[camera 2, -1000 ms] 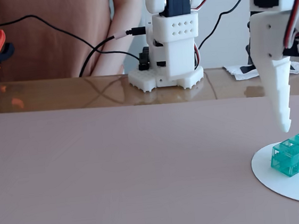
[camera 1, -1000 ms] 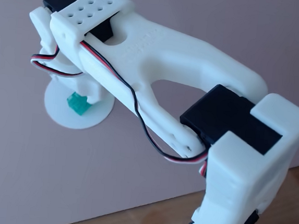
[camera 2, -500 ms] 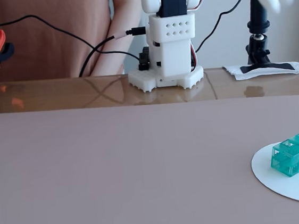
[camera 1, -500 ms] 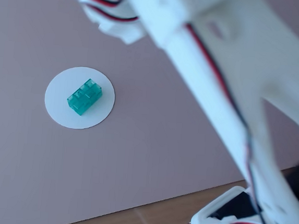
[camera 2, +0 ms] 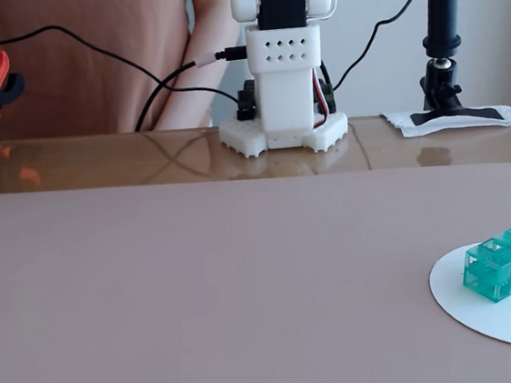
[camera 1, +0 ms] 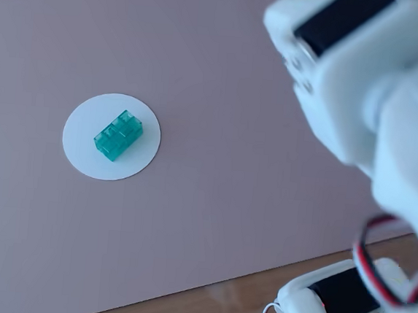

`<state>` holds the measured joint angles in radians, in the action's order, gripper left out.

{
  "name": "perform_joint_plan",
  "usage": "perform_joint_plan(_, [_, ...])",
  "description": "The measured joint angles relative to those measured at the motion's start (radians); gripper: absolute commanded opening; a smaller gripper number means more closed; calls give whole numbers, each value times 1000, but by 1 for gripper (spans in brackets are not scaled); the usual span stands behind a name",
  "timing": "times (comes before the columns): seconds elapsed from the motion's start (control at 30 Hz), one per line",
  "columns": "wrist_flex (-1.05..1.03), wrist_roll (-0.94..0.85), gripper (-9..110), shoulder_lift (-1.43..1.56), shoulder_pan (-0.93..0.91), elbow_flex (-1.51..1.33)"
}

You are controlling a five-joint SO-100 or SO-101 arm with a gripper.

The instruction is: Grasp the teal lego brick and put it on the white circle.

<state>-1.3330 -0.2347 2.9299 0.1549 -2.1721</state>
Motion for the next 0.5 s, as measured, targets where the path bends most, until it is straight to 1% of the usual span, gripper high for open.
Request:
perform_joint_plan(0.27, [9,-15,0,385,-61,-324])
perform_joint_plan(0.5, [0,0,0,419,-80,-506])
